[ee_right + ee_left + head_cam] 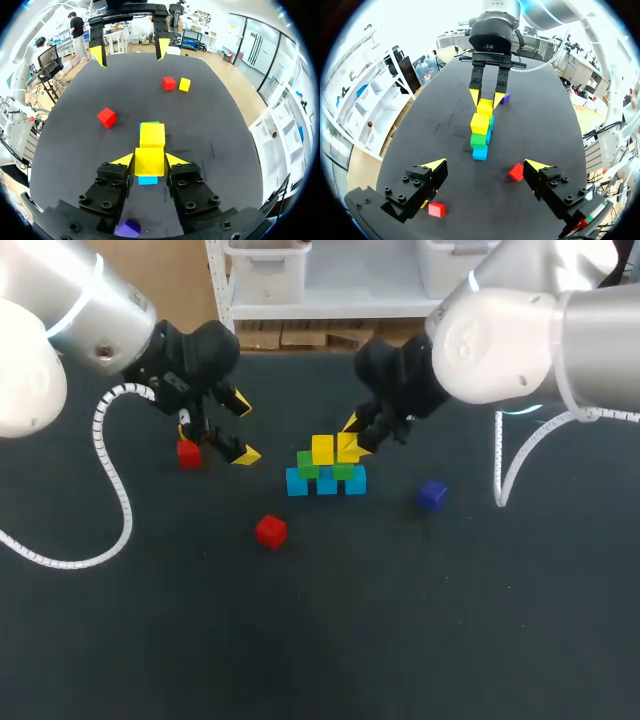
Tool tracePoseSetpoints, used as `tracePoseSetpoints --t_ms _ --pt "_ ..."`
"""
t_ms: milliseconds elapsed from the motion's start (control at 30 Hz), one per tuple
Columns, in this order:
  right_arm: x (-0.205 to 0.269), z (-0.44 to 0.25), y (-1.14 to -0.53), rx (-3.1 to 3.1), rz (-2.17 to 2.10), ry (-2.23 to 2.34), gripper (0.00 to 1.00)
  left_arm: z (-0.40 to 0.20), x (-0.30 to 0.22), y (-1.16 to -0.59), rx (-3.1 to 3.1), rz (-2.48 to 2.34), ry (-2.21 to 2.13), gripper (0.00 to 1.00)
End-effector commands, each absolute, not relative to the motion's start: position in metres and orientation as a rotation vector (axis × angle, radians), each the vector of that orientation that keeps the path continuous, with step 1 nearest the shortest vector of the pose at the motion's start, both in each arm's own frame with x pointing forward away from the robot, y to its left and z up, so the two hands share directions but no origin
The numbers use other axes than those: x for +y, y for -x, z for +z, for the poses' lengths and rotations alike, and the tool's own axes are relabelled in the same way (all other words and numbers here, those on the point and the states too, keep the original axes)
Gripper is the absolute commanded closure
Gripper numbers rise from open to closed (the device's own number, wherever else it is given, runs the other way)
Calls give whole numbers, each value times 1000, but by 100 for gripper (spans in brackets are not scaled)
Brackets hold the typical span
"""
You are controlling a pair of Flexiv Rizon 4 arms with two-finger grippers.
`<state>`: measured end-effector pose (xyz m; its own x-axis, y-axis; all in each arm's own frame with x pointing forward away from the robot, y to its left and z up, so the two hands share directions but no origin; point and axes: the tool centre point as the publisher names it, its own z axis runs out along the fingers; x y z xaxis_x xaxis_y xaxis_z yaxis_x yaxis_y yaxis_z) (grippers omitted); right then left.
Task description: Place the blue cubes, place green cubes on the blue cubes, place the yellow cubes on the green cubes, then place the red cubes on the yellow cubes, and place purple cube on the red cubes.
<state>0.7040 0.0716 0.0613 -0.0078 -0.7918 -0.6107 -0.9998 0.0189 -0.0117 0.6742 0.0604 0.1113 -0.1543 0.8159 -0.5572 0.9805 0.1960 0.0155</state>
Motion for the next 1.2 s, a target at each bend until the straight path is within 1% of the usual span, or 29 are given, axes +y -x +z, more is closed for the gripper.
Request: tracePoseSetpoints --t_ms 33,1200 --pt "73 60 -706 1848 619 1827 100 110 61 -674 2026 -495 -1672 0" --pt "75 55 -711 1863 635 1830 100 110 61 -674 2026 -495 -1672 0"
